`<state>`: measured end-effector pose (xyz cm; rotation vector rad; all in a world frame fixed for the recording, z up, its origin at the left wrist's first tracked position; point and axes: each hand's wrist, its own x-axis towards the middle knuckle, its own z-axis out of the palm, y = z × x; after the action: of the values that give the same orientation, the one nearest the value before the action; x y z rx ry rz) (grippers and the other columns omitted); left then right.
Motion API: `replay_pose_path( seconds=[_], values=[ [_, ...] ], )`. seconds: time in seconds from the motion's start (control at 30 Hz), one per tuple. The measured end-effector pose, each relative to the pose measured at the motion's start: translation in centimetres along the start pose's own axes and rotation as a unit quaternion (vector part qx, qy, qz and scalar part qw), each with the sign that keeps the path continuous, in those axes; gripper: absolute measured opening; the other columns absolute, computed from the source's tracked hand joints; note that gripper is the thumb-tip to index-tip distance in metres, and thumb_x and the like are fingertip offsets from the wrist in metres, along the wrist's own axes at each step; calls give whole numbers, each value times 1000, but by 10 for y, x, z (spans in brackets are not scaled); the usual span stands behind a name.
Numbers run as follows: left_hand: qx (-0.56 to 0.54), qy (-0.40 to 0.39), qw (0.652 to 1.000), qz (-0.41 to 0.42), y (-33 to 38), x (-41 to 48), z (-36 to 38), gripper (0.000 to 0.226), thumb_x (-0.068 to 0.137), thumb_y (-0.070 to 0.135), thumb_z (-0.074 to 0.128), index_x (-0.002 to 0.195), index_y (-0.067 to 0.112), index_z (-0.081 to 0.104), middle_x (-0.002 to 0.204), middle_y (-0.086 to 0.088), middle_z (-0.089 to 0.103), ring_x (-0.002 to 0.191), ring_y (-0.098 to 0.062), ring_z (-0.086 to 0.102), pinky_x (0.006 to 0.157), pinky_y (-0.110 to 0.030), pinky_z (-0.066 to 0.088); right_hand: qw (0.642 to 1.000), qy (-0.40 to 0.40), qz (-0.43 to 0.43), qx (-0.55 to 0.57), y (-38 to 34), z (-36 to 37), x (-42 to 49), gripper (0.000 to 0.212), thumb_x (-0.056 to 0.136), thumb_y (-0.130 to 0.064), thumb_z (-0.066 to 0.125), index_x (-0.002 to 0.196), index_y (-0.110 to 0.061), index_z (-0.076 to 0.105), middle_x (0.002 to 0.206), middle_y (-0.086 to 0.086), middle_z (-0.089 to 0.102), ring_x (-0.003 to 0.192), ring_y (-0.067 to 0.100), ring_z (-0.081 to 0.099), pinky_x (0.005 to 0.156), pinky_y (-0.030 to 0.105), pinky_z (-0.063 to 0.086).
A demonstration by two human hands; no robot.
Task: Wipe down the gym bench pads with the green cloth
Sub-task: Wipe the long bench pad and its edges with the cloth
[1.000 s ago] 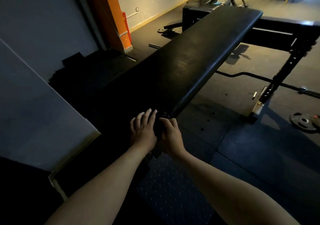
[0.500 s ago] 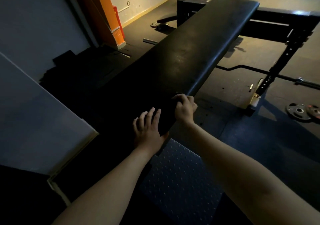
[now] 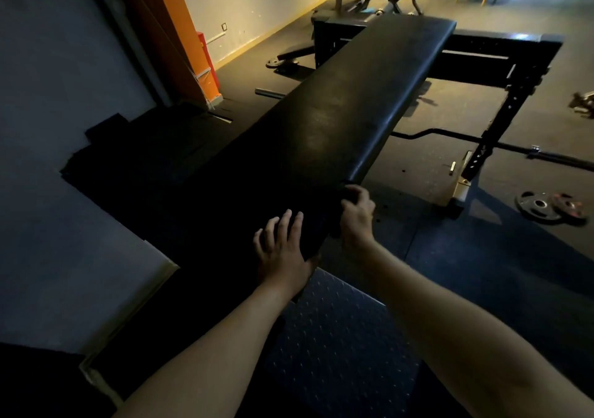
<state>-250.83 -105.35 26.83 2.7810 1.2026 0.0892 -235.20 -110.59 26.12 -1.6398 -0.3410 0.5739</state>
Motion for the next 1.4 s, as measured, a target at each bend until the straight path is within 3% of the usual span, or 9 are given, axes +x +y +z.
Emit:
replay_pose_path(
  seconds=[0.1,0.3,0.53,0.73,0.83,0.97,1.17,1.3,1.4],
  values=[
    [-8,30,999,9,-5,1,7,89,89,63,54,159,32,8,166,2,6,151,-23,5,120,-52,4,988,56,113,93,6,10,40,19,88,-36,55,93,-54,53,130,5,43,114,32,50,99,54,48],
    [14,10,1000,11,-4,3,8,91,91,60,53,159,31,0,167,0,-1,152,-24,0,121,-52,3,987,47,119,94,51,42,10,18,81,-41,39,87,-45,55,122,9,53,106,33,58,93,60,50],
    [19,-9,1000,18,-5,-1,-2,92,92,50,58,159,31,-2,168,1,-2,153,-24,-2,122,-52,4,976,-13,150,156,4,30,-73,15,94,-12,42,90,-12,56,89,11,58,83,28,56,70,40,46],
    [-44,20,999,18,-9,1,3,73,94,69,27,158,34,16,167,4,8,153,-19,2,121,-46,-1,977,82,123,151,22,5,34,21,81,-29,52,88,-46,62,124,10,54,106,31,61,90,54,55],
    [-38,44,998,2,-5,2,6,74,90,70,15,155,36,25,166,4,17,151,-19,9,119,-47,1,968,73,132,200,17,12,58,22,84,-28,47,90,-40,64,125,9,55,106,31,61,89,55,56],
    [1,65,998,-3,-2,3,10,70,92,65,19,153,34,31,163,1,26,150,-23,19,118,-51,10,967,61,141,202,21,29,35,21,84,-39,43,82,-37,64,117,10,59,101,32,62,90,59,53],
    [-8,0,999,-51,12,8,-2,66,97,60,40,155,33,21,165,1,13,151,-23,6,121,-49,4,953,-19,193,233,8,19,-32,26,83,-13,49,63,-22,63,85,10,61,89,36,61,79,48,50],
    [-33,4,994,-102,46,29,-7,64,94,52,51,149,30,28,159,-6,17,145,-31,12,119,-51,10,955,-54,208,205,8,-4,-23,17,89,-8,49,87,-8,67,94,13,64,93,32,61,81,47,51],
    [-31,1,997,-67,67,51,-7,60,97,51,48,151,36,26,163,0,12,148,-29,10,119,-53,8,961,-26,189,200,-5,-27,19,19,99,-10,46,102,-12,65,107,13,65,100,28,64,91,46,54]
  ],
)
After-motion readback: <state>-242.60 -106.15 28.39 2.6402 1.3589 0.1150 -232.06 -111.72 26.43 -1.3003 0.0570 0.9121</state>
